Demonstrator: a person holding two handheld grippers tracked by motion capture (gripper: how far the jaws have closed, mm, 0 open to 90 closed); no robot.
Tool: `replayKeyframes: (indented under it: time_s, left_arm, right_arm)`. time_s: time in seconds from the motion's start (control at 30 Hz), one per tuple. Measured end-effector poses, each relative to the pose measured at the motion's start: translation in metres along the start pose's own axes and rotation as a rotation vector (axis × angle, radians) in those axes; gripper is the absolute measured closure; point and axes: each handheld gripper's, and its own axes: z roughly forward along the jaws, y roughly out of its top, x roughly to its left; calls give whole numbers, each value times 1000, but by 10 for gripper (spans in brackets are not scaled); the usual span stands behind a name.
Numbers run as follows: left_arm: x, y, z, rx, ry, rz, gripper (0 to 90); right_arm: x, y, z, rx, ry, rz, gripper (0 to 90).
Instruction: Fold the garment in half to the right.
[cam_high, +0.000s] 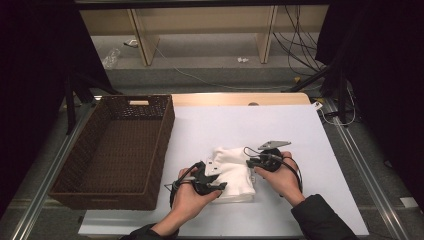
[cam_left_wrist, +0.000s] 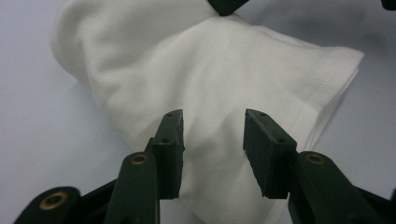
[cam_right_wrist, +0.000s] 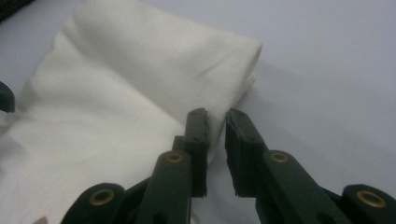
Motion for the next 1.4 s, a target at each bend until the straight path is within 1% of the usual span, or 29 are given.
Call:
replayKeyframes:
  time_s: [0.03,0.07,0.1,0.13,0.17,0.2,0.23,0.27,0.3,0.33,0.37,0.4,0.47,0.5,0.57,0.6,0.63,0.67,0.73,0.77,0.8,0.83,0.87,0.93,0.97,1.07,1.13,1.23,1.4]
  left_arm:
    - [0,0,1,0,-1,0,576]
    - [0,0,1,-7,0,-1,576]
    - [0,0,0,-10,1,-1,571]
    - [0,1,0,-21,3,2,571]
    - [2,2,-3,-51,5,-19,553]
    - [3,3,-4,-63,3,-26,542]
    - [3,3,-4,-63,3,-26,525]
    - [4,3,-5,-66,3,-32,508]
    - [5,4,-6,-76,4,-40,508]
    - [6,4,-7,-86,7,-50,470]
    - [8,4,-8,-94,6,-61,451]
    - [8,4,-8,-94,6,-61,435]
    - [10,5,-10,-101,3,-83,417]
    - [12,5,-12,-106,1,-95,380]
    - [13,5,-12,-107,-6,-101,349]
    - [13,5,-13,-103,-20,-100,319]
    - [14,5,-14,-102,-29,-94,319]
    - [16,5,-16,-107,-26,-102,276]
    - [17,4,-18,-108,-28,-110,239]
    - [19,4,-19,-111,-35,-120,239]
    - [22,3,-22,-120,-43,-138,215]
    - [24,2,-23,-124,-45,-146,202]
    - [24,2,-23,-124,-45,-146,189]
    - [27,0,-25,-130,-42,-152,179]
    - [27,-1,-26,-131,-43,-154,159]
    - [29,-2,-29,-141,-39,-154,156]
    - [30,-3,-31,-155,-35,-152,155]
    - [31,-4,-33,-160,-33,-151,153]
    - [34,-7,-32,-164,-26,-164,155]
  right_arm:
    - [0,0,-2,-7,3,-14,757]
    - [0,0,-2,-7,3,-14,757]
    - [0,1,-2,-15,6,-12,699]
    - [0,1,-2,-15,6,-12,699]
    - [-1,2,-5,-35,7,-1,664]
    - [-2,2,-6,-47,7,-7,647]
    - [-2,3,-8,-70,9,-9,628]
    - [-3,4,-9,-80,12,-14,607]
    - [-3,4,-9,-80,12,-14,607]
    - [-4,5,-13,-113,19,-16,567]
    - [-4,5,-15,-123,15,-19,546]
    - [-5,5,-16,-131,14,-29,546]
    - [-6,5,-18,-141,18,-31,508]
    - [-8,3,-20,-169,26,-51,472]
    - [-9,2,-22,-175,36,-61,455]
    - [-11,0,-24,-185,62,-79,438]
    - [-11,0,-24,-185,62,-79,438]
    - [-12,-2,-29,-196,95,-88,413]
    - [-13,-5,-34,-216,101,-104,385]
    - [-13,-5,-34,-216,101,-104,385]
    - [-15,-8,-41,-230,110,-104,357]
    - [-15,-9,-43,-237,111,-108,346]
    - [-16,-11,-46,-247,111,-114,330]
    - [-17,-13,-48,-251,106,-116,315]
    - [-18,-18,-53,-256,98,-111,293]
    - [-20,-23,-58,-266,95,-110,267]
    - [-21,-26,-61,-275,96,-112,249]
    - [-22,-29,-65,-285,97,-116,233]
    - [-22,-36,-70,-280,105,-125,220]
